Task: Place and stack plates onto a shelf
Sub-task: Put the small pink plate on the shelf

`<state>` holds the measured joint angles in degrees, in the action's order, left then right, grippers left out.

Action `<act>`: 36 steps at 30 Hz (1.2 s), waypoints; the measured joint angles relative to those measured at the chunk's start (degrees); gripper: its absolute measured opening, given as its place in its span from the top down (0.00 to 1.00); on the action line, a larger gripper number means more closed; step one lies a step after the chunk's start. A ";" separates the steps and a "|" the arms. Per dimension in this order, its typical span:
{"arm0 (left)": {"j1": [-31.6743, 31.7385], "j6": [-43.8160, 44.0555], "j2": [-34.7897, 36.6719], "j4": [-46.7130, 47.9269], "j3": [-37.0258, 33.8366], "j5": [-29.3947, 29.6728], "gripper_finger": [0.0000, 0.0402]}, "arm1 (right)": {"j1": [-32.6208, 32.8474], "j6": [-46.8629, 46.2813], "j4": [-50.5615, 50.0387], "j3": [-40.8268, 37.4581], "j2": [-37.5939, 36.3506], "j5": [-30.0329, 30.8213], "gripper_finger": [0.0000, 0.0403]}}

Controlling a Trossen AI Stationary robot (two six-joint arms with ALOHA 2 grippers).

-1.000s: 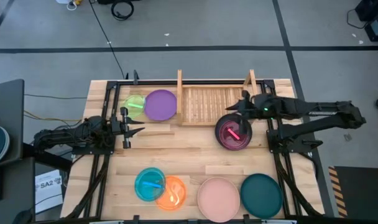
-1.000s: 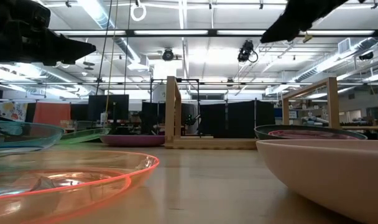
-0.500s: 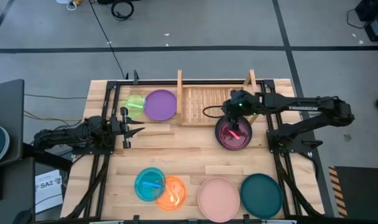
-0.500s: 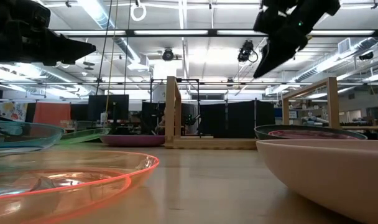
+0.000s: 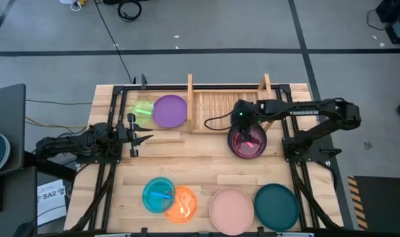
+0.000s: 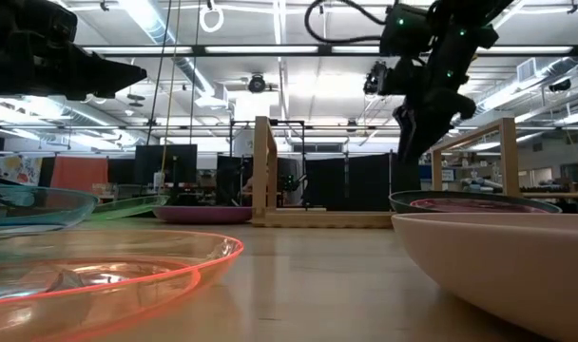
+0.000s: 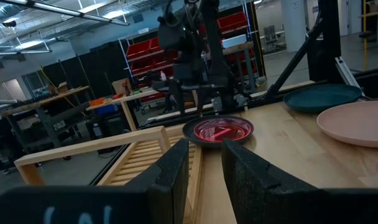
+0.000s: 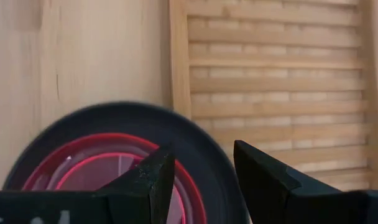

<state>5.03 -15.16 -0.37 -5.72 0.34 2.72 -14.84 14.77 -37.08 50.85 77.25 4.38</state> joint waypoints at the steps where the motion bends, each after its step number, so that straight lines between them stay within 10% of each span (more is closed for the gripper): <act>1: 0.01 0.00 0.00 0.01 0.01 0.00 0.74 | 0.01 0.01 -0.60 0.00 0.57 0.00 0.57; 36: 0.00 0.01 -0.01 0.04 0.01 0.00 0.74 | -1.43 3.43 -5.07 -0.02 11.31 0.04 0.62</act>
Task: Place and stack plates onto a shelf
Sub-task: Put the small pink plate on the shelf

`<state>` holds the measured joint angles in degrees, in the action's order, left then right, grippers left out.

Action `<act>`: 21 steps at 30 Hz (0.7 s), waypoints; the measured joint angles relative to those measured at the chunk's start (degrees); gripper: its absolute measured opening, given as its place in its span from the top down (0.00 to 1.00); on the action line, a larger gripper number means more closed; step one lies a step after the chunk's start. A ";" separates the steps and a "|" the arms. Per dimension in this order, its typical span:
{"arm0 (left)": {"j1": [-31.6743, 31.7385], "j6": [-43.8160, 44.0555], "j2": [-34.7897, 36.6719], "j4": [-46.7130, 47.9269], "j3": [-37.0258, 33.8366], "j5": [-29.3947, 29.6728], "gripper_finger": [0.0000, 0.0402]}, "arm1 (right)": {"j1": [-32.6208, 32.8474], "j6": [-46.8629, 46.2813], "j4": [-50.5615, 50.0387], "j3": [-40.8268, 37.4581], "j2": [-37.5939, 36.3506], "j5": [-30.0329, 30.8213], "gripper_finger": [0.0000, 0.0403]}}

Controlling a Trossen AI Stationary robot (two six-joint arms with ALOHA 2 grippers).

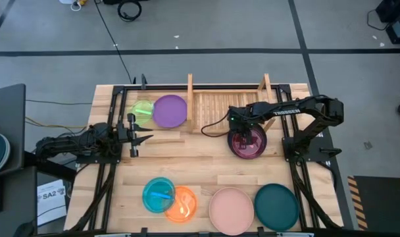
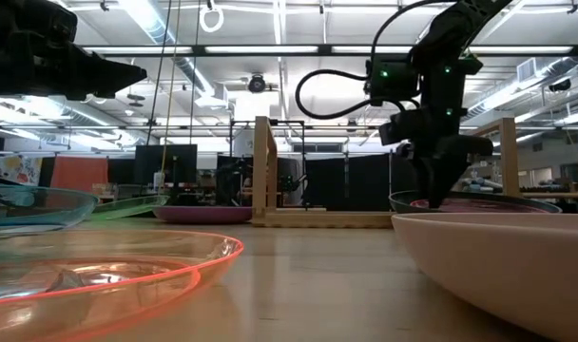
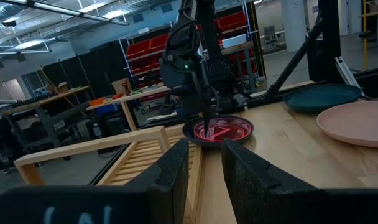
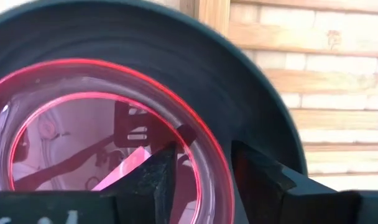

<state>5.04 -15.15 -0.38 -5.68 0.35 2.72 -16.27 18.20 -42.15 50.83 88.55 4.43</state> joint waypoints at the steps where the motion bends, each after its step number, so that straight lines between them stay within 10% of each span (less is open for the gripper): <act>1: 0.00 -0.01 0.02 0.01 -0.01 0.00 0.74 | -0.03 0.00 -0.36 0.00 0.00 -0.02 0.63; 21: 0.00 0.01 0.00 0.01 -0.01 0.00 0.74 | -0.11 0.00 -1.66 0.00 0.00 0.42 0.83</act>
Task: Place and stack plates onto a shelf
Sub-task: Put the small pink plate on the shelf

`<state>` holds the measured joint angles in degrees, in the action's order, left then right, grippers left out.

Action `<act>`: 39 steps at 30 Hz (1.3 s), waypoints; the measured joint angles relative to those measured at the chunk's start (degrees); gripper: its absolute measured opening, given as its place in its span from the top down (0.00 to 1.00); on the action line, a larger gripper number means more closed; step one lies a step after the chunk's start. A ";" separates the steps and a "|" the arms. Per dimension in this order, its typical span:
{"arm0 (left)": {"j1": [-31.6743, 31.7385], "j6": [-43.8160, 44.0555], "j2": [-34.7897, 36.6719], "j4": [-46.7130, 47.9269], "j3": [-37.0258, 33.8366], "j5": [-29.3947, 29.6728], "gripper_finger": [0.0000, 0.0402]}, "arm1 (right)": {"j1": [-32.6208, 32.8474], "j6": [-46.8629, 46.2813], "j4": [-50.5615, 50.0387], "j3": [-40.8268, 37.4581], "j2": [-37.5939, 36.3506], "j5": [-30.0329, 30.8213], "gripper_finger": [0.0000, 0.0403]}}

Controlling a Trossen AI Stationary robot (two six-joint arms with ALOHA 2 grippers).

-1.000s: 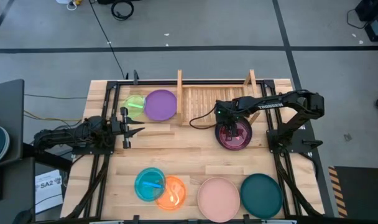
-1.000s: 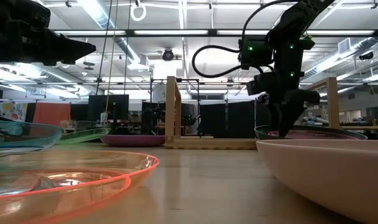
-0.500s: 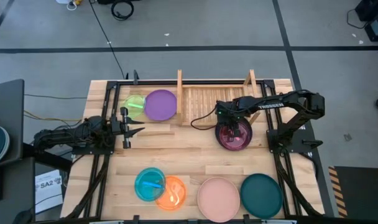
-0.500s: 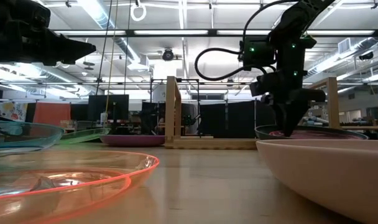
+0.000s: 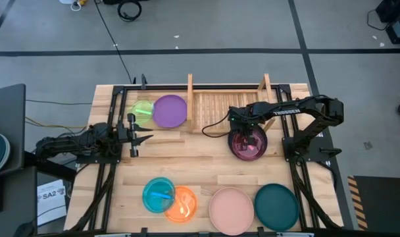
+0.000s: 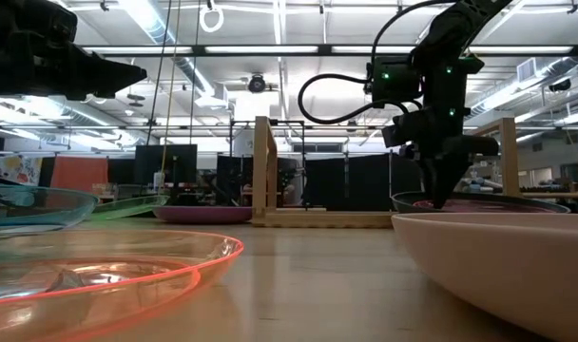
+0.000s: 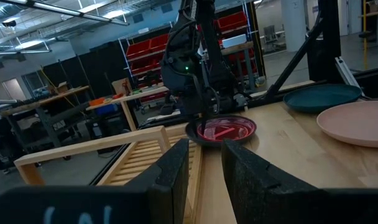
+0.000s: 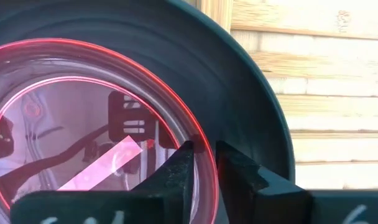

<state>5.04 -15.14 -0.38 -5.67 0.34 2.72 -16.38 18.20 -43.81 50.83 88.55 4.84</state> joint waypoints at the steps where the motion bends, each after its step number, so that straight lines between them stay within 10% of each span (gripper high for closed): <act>1: 0.00 0.00 0.00 -0.02 0.00 0.00 0.74 | 0.00 0.01 -0.02 0.00 0.00 0.00 0.85; 39: -0.01 -0.01 0.01 -0.02 0.00 0.00 0.74 | 0.00 -0.03 -2.51 0.02 -0.07 -0.65 0.98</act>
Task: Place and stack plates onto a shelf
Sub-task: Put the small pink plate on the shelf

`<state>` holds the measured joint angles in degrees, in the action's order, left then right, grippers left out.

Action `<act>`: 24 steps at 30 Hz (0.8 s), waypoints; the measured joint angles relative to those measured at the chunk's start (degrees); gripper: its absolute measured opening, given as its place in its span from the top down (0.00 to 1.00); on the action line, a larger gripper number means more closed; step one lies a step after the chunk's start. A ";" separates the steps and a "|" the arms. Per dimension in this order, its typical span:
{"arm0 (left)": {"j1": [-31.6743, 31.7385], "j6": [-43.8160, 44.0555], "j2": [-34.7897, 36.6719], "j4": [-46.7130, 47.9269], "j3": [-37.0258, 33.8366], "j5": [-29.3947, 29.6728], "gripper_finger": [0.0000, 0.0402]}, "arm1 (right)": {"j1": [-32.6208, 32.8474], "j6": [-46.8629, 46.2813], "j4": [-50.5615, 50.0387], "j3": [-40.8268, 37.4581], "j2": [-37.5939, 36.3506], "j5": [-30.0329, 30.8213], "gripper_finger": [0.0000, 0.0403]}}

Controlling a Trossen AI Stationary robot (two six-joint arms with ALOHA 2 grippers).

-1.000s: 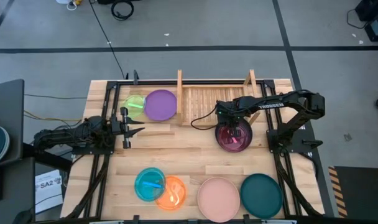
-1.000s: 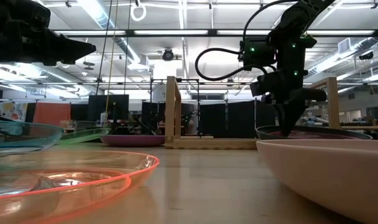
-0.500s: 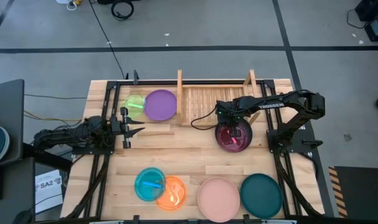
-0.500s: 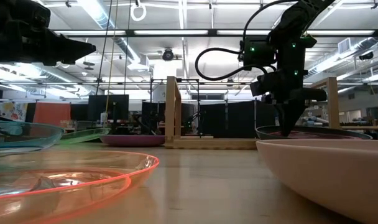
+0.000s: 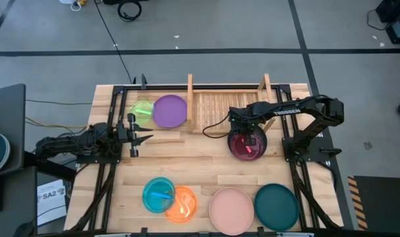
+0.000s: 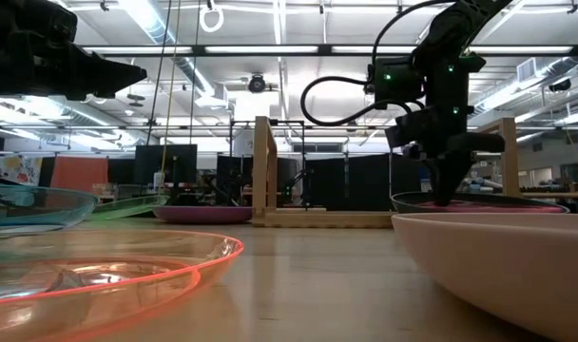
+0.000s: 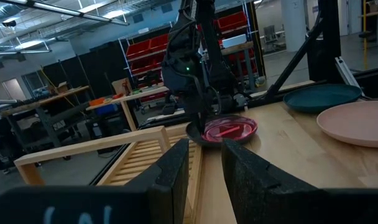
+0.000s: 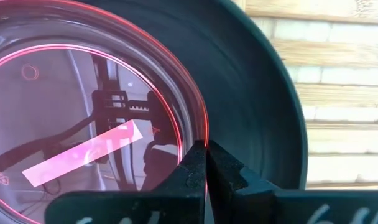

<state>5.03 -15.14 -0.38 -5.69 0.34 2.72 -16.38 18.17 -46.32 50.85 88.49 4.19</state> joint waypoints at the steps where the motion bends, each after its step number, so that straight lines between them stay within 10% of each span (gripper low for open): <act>1: 0.00 -0.01 -0.01 0.00 0.01 0.00 0.74 | 0.00 0.00 -0.09 0.00 0.00 0.00 0.98; 24: -0.01 0.00 0.01 0.00 0.01 0.00 0.74 | 0.00 0.02 -15.23 20.32 0.02 0.50 0.98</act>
<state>5.03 -15.14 -0.37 -5.69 0.35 2.72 -16.38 18.20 -61.55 71.17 88.51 4.69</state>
